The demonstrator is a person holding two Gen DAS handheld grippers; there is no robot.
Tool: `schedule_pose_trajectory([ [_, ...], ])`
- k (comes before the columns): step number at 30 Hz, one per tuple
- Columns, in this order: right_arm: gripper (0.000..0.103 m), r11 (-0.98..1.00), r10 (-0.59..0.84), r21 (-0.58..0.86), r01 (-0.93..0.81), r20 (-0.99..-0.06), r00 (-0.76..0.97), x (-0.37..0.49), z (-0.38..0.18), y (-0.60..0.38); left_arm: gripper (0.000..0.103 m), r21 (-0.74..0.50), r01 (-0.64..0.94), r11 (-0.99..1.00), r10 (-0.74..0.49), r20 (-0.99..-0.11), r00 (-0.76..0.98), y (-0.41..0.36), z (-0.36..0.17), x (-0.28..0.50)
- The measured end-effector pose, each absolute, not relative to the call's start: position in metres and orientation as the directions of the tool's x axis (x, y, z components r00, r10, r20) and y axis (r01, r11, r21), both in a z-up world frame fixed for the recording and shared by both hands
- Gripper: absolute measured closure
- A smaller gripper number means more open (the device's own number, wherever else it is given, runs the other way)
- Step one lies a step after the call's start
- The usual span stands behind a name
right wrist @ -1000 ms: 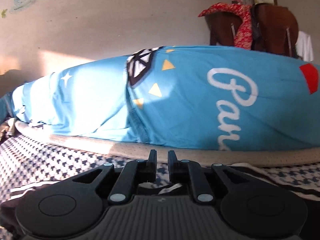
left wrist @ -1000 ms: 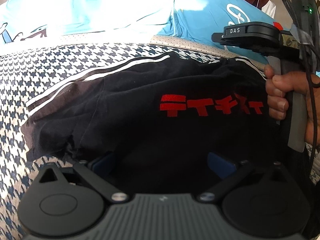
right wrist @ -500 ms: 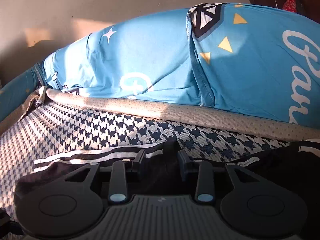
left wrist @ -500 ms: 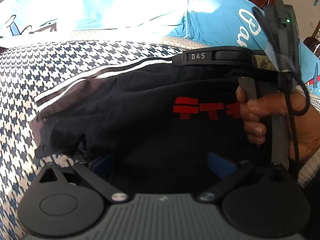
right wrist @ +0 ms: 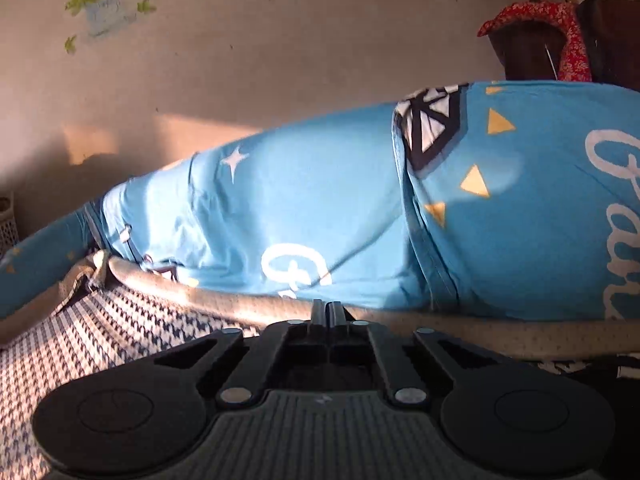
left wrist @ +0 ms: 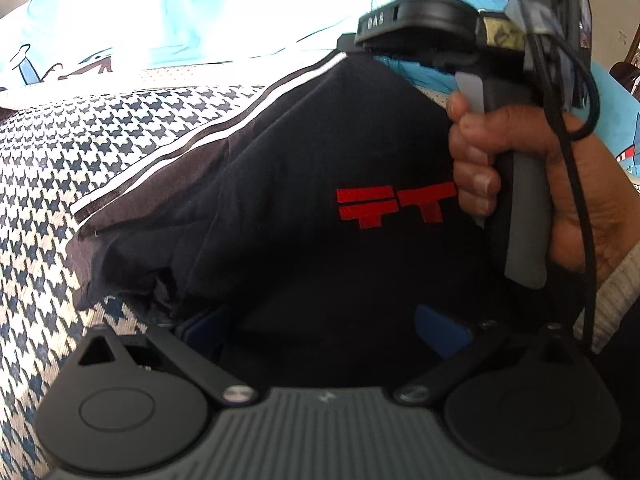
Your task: Fold clothes
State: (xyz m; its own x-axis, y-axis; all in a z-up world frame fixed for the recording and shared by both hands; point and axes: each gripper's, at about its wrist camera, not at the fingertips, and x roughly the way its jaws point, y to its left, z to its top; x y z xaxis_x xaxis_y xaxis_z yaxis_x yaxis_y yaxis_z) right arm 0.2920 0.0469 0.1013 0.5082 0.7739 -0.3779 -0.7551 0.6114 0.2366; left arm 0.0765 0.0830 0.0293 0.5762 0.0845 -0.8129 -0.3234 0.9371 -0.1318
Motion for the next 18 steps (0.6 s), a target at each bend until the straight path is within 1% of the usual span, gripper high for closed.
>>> schedule_pose_trajectory([
  [2, 0.099, 0.612, 0.778, 0.241, -0.753, -0.353, 0.519, 0.292, 0.106, 0.053, 0.0, -0.122, -0.327, 0.937, 0.095, -0.813, 0.575, 0.083, 0.028, 0.077],
  [4, 0.098, 0.627, 0.759, 0.232, -0.744, -0.395, 0.517, 0.294, 0.098, 0.06, 0.0, -0.116, -0.332, 0.936, 0.102, -0.814, 0.572, 0.083, 0.028, 0.077],
  [7, 0.097, 0.64, 0.747, 0.25, -0.726, -0.422, 0.513, 0.296, 0.091, 0.059, 0.0, -0.113, -0.336, 0.935, 0.107, -0.814, 0.571, 0.084, 0.028, 0.077],
  [11, 0.097, 0.652, 0.736, 0.238, -0.72, -0.428, 0.525, 0.295, 0.1, 0.043, 0.0, -0.125, -0.349, 0.929, 0.107, -0.81, 0.576, 0.085, 0.027, 0.086],
  [18, 0.097, 0.782, 0.587, 0.131, -0.609, -0.483, 0.65, 0.308, 0.115, -0.019, 0.0, -0.131, -0.368, 0.92, 0.121, -0.801, 0.586, 0.091, 0.03, 0.086],
])
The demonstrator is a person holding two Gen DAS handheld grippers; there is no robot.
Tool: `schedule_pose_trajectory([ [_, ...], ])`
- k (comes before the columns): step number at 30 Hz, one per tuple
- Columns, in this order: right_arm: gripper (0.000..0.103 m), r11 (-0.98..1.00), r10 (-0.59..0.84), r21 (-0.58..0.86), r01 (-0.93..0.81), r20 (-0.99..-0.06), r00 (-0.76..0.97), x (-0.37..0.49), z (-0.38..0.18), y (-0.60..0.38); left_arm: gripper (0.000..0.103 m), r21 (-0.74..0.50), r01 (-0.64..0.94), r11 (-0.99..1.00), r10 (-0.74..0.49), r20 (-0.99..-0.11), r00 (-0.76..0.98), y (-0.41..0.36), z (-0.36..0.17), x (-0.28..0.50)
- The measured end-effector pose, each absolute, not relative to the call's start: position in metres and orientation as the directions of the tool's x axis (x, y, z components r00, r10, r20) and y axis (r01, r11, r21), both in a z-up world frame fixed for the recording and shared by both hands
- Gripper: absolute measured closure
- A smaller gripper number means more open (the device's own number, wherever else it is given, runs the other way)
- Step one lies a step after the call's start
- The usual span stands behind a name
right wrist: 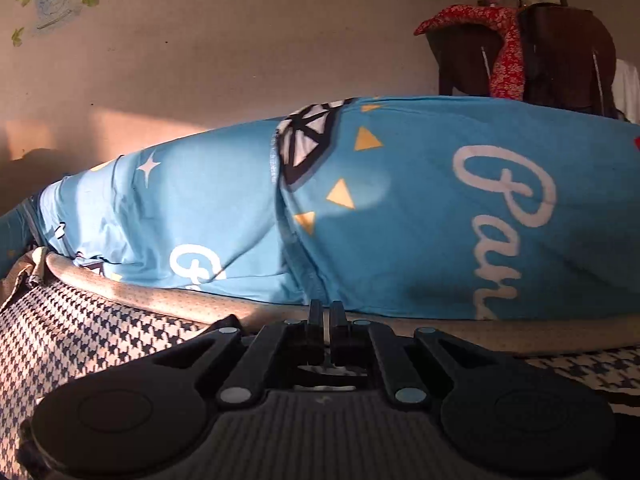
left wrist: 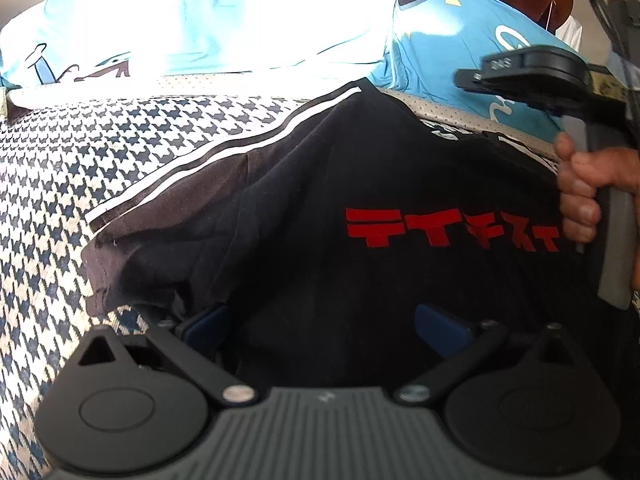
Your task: Fold clothes
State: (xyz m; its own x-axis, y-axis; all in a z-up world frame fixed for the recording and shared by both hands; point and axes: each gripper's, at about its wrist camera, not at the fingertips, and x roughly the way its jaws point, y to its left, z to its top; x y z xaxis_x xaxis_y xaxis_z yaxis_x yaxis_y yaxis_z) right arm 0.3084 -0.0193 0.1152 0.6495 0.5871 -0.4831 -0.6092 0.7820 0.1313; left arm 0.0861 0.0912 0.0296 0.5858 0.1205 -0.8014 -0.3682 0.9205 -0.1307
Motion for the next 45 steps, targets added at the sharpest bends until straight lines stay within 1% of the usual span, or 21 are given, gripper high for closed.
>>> schedule_pose_trajectory([
  [3, 0.095, 0.833, 0.517, 0.119, -0.54, -0.513, 0.685, 0.319, 0.115, -0.05, 0.0, -0.131, -0.367, 0.921, 0.122, -0.797, 0.591, 0.092, 0.031, 0.086],
  [5, 0.08, 0.861, 0.476, 0.117, -0.494, -0.528, 0.704, 0.325, 0.112, -0.069, 0.0, -0.129, -0.36, 0.924, 0.12, -0.797, 0.593, 0.09, 0.031, 0.086],
  [7, 0.068, 0.878, 0.45, 0.118, -0.464, -0.534, 0.716, 0.33, 0.106, -0.083, 0.0, -0.128, -0.354, 0.927, 0.116, -0.796, 0.594, 0.088, 0.031, 0.086],
  [8, 0.066, 0.881, 0.445, 0.122, -0.456, -0.537, 0.716, 0.332, 0.102, -0.087, 0.0, -0.126, -0.352, 0.927, 0.116, -0.797, 0.593, 0.088, 0.031, 0.086],
  [12, 0.064, 0.889, 0.437, 0.141, -0.436, -0.549, 0.712, 0.34, 0.087, -0.097, 0.0, -0.119, -0.345, 0.931, 0.117, -0.799, 0.59, 0.087, 0.031, 0.085],
  [14, 0.056, 0.886, 0.441, 0.146, -0.439, -0.555, 0.705, 0.342, 0.08, -0.095, 0.0, -0.115, -0.346, 0.931, 0.117, -0.805, 0.582, 0.087, 0.028, 0.088],
  [16, 0.054, 0.881, 0.445, 0.137, -0.453, -0.567, 0.694, 0.343, 0.072, -0.091, 0.0, -0.113, -0.346, 0.931, 0.115, -0.809, 0.576, 0.085, 0.026, 0.088],
  [19, 0.053, 0.878, 0.429, 0.065, -0.475, -0.548, 0.718, 0.338, 0.066, -0.082, 0.0, -0.104, -0.341, 0.934, 0.12, -0.81, 0.574, 0.083, 0.024, 0.089],
  [21, 0.069, 0.872, 0.415, 0.008, -0.49, -0.542, 0.73, 0.334, 0.064, -0.076, 0.0, -0.095, -0.337, 0.937, 0.124, -0.81, 0.573, 0.082, 0.024, 0.089],
  [22, 0.083, 0.867, 0.413, -0.015, -0.498, -0.538, 0.735, 0.332, 0.063, -0.073, 0.0, -0.09, -0.334, 0.938, 0.126, -0.81, 0.573, 0.081, 0.023, 0.091],
  [23, 0.09, 0.865, 0.414, -0.019, -0.501, -0.536, 0.735, 0.331, 0.063, -0.072, 0.0, -0.086, -0.332, 0.939, 0.128, -0.81, 0.572, 0.081, 0.023, 0.092],
  [26, 0.097, 0.881, 0.387, -0.034, -0.473, -0.524, 0.758, 0.33, 0.063, -0.071, 0.0, -0.083, -0.331, 0.94, 0.13, -0.809, 0.573, 0.081, 0.022, 0.093],
  [29, 0.098, 0.922, 0.31, -0.047, -0.385, -0.504, 0.806, 0.332, 0.063, -0.074, 0.0, -0.084, -0.331, 0.94, 0.129, -0.81, 0.572, 0.081, 0.022, 0.094],
  [31, 0.098, 0.946, 0.281, 0.002, -0.325, -0.508, 0.814, 0.336, 0.063, -0.08, 0.0, -0.078, -0.329, 0.941, 0.132, -0.811, 0.57, 0.081, 0.022, 0.095],
  [33, 0.096, 0.949, 0.286, 0.037, -0.313, -0.519, 0.806, 0.336, 0.067, -0.08, 0.0, -0.073, -0.327, 0.942, 0.134, -0.812, 0.567, 0.081, 0.022, 0.097],
  [35, 0.092, 0.947, 0.296, 0.05, -0.319, -0.526, 0.797, 0.334, 0.073, -0.078, 0.0, -0.072, -0.326, 0.943, 0.134, -0.813, 0.567, 0.081, 0.022, 0.098],
  [36, 0.09, 0.943, 0.315, 0.076, -0.324, -0.52, 0.794, 0.331, 0.081, -0.081, 0.0, -0.077, -0.328, 0.942, 0.131, -0.813, 0.567, 0.082, 0.022, 0.098],
  [37, 0.083, 0.938, 0.334, 0.103, -0.33, -0.512, 0.791, 0.329, 0.088, -0.084, 0.0, -0.084, -0.33, 0.94, 0.127, -0.813, 0.568, 0.083, 0.022, 0.098],
  [38, 0.08, 0.934, 0.349, 0.124, -0.334, -0.506, 0.789, 0.326, 0.095, -0.087, 0.0, -0.089, -0.331, 0.939, 0.124, -0.813, 0.569, 0.084, 0.022, 0.098],
  [42, 0.08, 0.943, 0.326, 0.119, -0.309, -0.496, 0.805, 0.31, 0.119, -0.105, 0.0, -0.092, -0.328, 0.94, 0.123, -0.807, 0.578, 0.083, 0.026, 0.095],
  [45, 0.079, 0.95, 0.312, 0.143, -0.279, -0.527, 0.791, 0.295, 0.125, -0.131, 0.0, -0.088, -0.313, 0.946, 0.123, -0.795, 0.594, 0.081, 0.032, 0.087],
])
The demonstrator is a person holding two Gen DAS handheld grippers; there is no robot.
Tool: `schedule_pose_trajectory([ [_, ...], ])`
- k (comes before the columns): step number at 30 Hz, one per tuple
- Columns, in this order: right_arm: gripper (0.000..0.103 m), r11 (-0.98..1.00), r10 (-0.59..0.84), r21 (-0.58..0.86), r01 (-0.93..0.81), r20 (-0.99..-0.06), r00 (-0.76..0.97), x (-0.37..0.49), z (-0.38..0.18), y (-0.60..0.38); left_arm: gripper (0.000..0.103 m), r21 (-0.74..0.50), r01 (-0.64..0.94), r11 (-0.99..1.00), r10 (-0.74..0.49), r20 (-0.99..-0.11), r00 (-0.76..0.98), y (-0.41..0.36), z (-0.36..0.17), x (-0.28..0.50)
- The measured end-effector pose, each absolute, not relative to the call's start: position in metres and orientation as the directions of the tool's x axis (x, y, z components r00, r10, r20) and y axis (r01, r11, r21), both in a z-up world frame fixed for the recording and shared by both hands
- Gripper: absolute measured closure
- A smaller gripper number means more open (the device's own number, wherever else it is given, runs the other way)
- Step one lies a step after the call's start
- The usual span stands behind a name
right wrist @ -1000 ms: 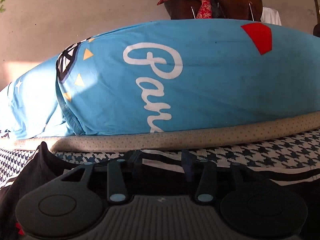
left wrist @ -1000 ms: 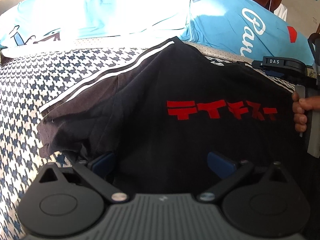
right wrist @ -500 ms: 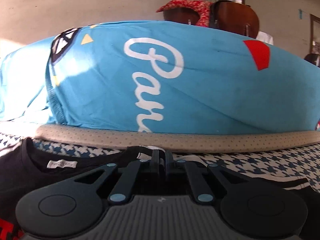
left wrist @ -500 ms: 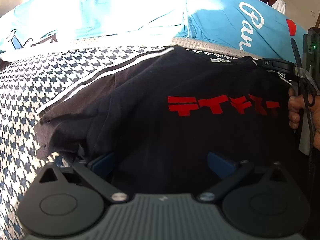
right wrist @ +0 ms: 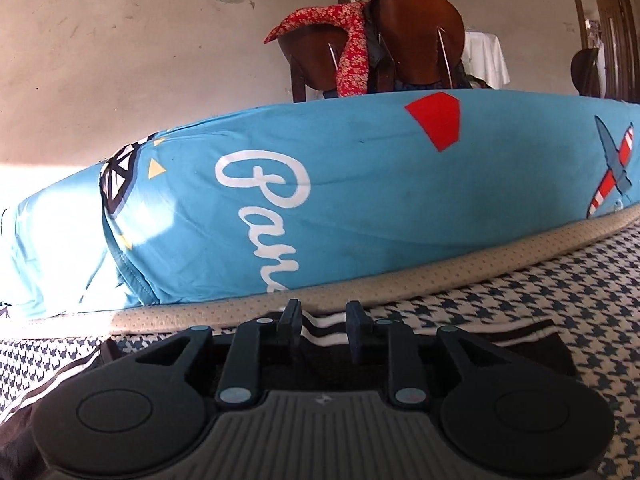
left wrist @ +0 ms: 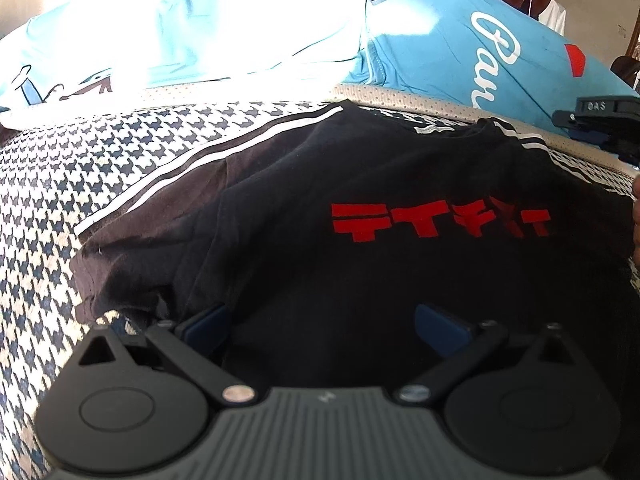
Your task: Fold clothes
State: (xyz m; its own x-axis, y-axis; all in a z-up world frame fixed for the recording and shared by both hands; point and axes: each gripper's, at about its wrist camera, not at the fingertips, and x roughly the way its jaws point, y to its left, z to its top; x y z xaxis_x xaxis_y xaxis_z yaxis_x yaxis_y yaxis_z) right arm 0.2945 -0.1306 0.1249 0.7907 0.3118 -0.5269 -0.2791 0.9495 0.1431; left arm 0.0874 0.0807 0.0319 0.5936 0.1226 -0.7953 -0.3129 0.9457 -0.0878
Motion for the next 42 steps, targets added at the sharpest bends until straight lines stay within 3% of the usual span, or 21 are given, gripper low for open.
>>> schedule_pose_trajectory([
  [6, 0.079, 0.982, 0.19, 0.126, -0.142, -0.578, 0.793, 0.263, 0.132, -0.193, 0.0, -0.089, -0.28, 0.956, 0.108, -0.781, 0.616, 0.072, 0.04, 0.082],
  [11, 0.07, 0.985, 0.142, 0.169, -0.047, -0.608, 0.782, 0.241, 0.135, -0.238, 0.0, -0.08, -0.259, 0.962, 0.104, -0.774, 0.625, 0.063, 0.043, 0.08],
  [22, 0.068, 0.901, 0.197, 0.404, 0.159, -0.706, 0.68, 0.251, 0.103, -0.277, 0.0, -0.064, -0.239, 0.969, 0.099, -0.784, 0.613, 0.052, 0.035, 0.083],
  [27, 0.068, 0.781, 0.268, 0.569, 0.256, -0.677, 0.685, 0.257, 0.086, -0.293, 0.0, -0.067, -0.233, 0.97, 0.091, -0.79, 0.607, 0.052, 0.032, 0.083],
  [31, 0.068, 0.758, 0.253, 0.59, 0.28, -0.661, 0.707, 0.259, 0.083, -0.292, 0.0, -0.074, -0.233, 0.97, 0.085, -0.792, 0.604, 0.054, 0.032, 0.082],
  [33, 0.071, 0.78, 0.232, 0.565, 0.268, -0.659, 0.716, 0.262, 0.085, -0.286, 0.0, -0.074, -0.232, 0.97, 0.083, -0.795, 0.6, 0.054, 0.03, 0.082],
  [35, 0.093, 0.799, 0.224, 0.546, 0.252, -0.659, 0.718, 0.264, 0.085, -0.281, 0.0, -0.074, -0.229, 0.971, 0.08, -0.798, 0.597, 0.054, 0.029, 0.082],
  [42, 0.096, 0.892, 0.065, 0.374, 0.252, -0.66, 0.748, 0.253, 0.113, -0.262, 0.0, -0.068, -0.206, 0.976, 0.068, -0.806, 0.588, 0.051, 0.027, 0.082],
])
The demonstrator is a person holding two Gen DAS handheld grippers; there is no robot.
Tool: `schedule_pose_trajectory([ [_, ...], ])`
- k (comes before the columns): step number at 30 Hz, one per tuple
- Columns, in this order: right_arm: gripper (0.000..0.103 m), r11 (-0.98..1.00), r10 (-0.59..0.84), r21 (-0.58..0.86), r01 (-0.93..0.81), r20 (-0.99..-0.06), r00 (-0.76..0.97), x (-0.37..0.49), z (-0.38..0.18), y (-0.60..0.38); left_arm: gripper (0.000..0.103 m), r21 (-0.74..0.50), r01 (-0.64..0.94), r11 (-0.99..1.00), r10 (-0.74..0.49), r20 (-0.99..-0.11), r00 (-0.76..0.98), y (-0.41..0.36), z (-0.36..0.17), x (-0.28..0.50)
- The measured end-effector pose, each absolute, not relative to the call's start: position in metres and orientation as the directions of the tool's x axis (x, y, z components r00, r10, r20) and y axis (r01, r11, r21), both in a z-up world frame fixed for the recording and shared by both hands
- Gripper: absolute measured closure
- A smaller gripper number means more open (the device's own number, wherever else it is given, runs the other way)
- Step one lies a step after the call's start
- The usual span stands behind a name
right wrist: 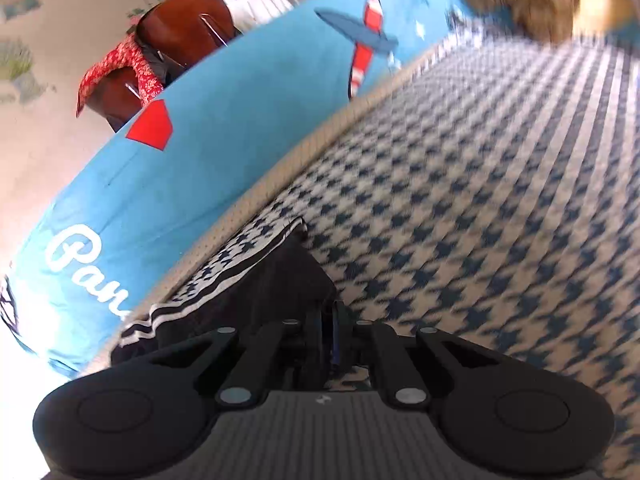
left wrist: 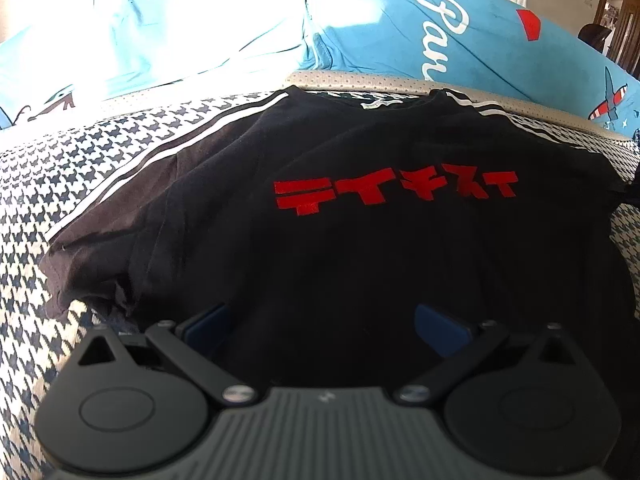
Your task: Fold clothes
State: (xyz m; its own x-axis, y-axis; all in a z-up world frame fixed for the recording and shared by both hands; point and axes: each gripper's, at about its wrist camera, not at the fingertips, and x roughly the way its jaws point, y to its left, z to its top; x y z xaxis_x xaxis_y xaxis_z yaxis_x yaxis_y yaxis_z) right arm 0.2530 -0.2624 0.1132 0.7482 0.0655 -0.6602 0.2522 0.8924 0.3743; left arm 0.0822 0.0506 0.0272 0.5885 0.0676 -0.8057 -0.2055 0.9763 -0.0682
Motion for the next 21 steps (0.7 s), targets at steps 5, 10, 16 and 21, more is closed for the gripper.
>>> schedule_pose_trajectory([
  [5, 0.096, 0.947, -0.042, 0.196, 0.256, -0.714, 0.699, 0.254, 0.111, -0.253, 0.0, -0.071, -0.177, 0.982, 0.046, -0.81, 0.584, 0.047, 0.027, 0.081],
  [10, 0.096, 0.936, -0.045, 0.21, 0.284, -0.728, 0.684, 0.256, 0.111, -0.262, 0.0, -0.06, -0.14, 0.988, 0.032, -0.817, 0.576, 0.039, 0.026, 0.078],
  [16, 0.096, 0.924, -0.086, 0.197, 0.327, -0.726, 0.682, 0.251, 0.112, -0.273, 0.0, -0.045, -0.103, 0.994, 0.022, -0.818, 0.574, 0.031, 0.026, 0.077],
  [21, 0.095, 0.925, 0.044, 0.289, 0.245, -0.724, 0.688, 0.236, 0.121, -0.285, 0.0, -0.022, -0.078, 0.997, 0.028, -0.809, 0.587, 0.022, 0.026, 0.072],
])
